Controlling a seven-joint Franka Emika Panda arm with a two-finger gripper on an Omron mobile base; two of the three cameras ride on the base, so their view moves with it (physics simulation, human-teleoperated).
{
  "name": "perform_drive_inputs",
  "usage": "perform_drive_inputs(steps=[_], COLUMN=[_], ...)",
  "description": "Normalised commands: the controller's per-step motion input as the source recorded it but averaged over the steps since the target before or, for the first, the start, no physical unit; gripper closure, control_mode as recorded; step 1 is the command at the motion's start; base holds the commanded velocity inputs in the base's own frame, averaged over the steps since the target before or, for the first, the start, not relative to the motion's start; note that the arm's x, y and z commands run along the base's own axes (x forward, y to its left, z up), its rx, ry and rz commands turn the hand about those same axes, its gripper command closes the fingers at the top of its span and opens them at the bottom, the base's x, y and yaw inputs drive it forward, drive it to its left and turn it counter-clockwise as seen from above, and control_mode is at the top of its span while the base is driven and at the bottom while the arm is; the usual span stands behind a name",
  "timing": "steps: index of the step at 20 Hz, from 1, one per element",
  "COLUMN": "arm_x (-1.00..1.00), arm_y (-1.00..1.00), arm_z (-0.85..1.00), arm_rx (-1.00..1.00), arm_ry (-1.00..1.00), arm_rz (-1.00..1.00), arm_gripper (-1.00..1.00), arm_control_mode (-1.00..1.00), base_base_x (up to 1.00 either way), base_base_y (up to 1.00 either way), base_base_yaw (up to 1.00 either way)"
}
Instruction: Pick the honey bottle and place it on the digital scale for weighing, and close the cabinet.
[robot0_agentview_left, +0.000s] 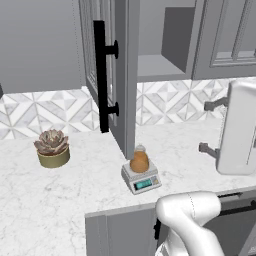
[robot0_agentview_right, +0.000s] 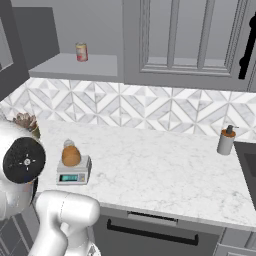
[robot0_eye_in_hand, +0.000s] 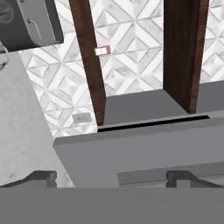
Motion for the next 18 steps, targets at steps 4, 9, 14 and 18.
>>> perform_drive_inputs(steps=[4,9,14,18], arm_x=[-0.95,-0.26,0.13,0.23], arm_y=[0.67,0.98,0.96,0.81], arm_z=[-0.37,-0.68,-0.76,-0.78], arm_rx=[0.18,0.23,0.27,0.27], arm_ry=[-0.39,-0.40,-0.31,-0.24], arm_rz=[-0.42,-0.41,-0.34,-0.33], arm_gripper=[-1.00,-1.00,-1.00,-1.00], arm_control_mode=[-1.00,-1.00,-1.00,-1.00], base_base_x=[0.00,0.00,0.00,0.00], base_base_y=[0.00,0.00,0.00,0.00], base_base_yaw=[0.00,0.00,0.00,0.00])
